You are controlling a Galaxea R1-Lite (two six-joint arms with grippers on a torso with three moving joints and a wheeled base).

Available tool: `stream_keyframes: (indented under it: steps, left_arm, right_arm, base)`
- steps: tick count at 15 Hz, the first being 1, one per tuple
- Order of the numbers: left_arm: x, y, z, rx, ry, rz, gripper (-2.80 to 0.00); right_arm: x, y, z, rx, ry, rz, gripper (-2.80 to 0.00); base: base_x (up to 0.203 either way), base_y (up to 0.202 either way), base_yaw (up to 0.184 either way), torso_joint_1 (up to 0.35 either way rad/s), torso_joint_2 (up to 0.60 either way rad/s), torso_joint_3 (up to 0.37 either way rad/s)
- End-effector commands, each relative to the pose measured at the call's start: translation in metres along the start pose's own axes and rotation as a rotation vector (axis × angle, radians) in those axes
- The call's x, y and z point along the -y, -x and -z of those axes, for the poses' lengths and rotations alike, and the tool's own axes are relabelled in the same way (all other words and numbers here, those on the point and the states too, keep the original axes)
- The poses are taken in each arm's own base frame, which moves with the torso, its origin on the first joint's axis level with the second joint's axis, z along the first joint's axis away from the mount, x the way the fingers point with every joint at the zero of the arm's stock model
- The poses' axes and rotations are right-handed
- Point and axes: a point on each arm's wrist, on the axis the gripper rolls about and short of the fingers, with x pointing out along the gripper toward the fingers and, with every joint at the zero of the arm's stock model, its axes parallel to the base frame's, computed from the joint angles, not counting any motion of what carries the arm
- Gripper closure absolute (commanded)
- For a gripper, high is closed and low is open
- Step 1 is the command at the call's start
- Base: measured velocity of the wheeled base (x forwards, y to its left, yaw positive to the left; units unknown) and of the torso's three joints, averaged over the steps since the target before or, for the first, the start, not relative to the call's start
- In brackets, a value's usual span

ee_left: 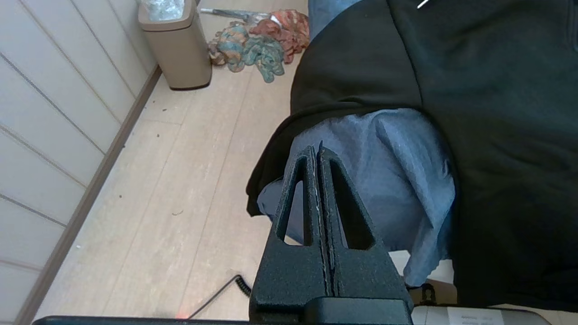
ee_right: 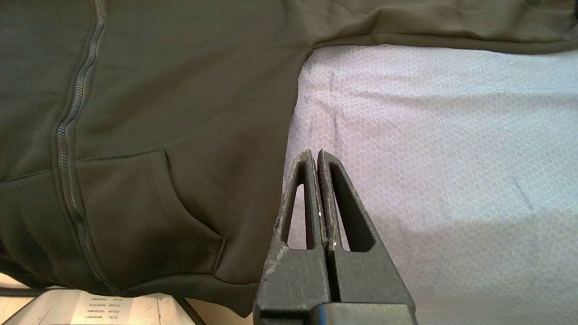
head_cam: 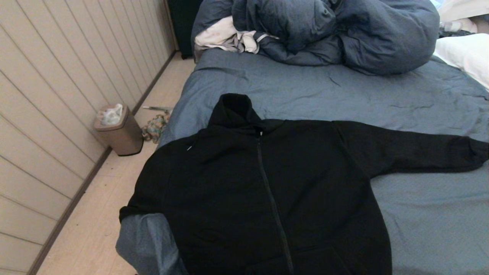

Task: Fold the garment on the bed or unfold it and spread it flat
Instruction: Fold the black sweatshirt

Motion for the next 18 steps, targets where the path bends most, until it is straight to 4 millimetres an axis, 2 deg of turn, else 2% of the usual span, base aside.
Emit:
stream_keyframes:
  steps: [1, 18]
  left_arm:
    - [0.0, -0.0002, -0.0001, -0.003, 0.002, -0.001, 0.0]
    - [0.0, -0.0001, -0.0003, 0.002, 0.009, 0.0, 0.0]
  right_arm:
    - [0.0, -0.0001, 0.0, -0.001, -0.001, -0.001, 0.0]
    - [0.0, 0.0004, -0.0012, -0.003, -0.008, 0.001, 0.0]
  base:
    - [0.0, 0.0, 0.0, 0.0, 0.0, 0.0]
    - [0.0, 0.0, 0.0, 0.0, 0.0, 0.0]
